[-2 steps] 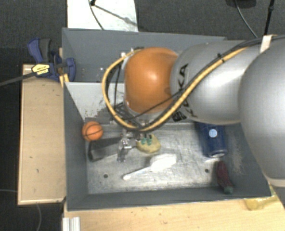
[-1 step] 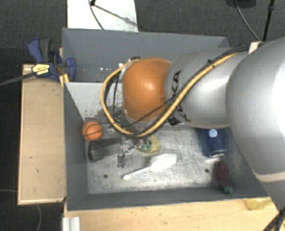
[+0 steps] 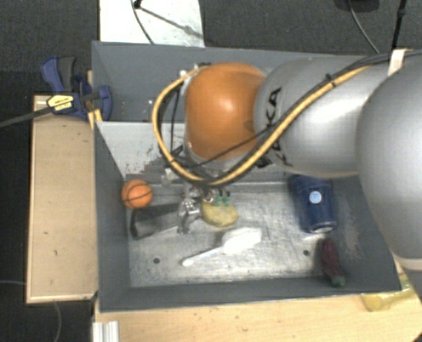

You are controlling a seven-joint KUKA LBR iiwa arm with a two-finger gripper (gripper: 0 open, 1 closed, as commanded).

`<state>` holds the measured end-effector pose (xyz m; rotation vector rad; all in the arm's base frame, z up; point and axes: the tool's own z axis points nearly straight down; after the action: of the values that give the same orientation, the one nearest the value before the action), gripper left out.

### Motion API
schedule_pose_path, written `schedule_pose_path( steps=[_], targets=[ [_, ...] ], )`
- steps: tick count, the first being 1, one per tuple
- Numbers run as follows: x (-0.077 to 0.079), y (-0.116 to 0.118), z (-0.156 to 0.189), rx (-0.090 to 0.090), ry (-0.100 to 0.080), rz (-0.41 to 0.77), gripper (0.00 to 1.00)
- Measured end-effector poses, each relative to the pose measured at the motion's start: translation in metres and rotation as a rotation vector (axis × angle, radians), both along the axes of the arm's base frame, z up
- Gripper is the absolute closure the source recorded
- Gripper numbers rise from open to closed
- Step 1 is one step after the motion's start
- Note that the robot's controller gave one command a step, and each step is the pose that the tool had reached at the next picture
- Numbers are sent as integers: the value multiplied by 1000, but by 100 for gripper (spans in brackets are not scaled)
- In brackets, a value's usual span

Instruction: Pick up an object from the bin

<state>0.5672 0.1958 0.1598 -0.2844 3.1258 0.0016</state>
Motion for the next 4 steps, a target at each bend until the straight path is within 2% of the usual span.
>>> schedule_pose_path(
  steps=[1, 2, 4],
  targets=[
    [-8, 6, -68, 2, -4, -81, 0],
    [0, 2, -89, 0, -3, 198, 100],
    [-1, 1, -87, 0, -1, 196, 100]
  ],
)
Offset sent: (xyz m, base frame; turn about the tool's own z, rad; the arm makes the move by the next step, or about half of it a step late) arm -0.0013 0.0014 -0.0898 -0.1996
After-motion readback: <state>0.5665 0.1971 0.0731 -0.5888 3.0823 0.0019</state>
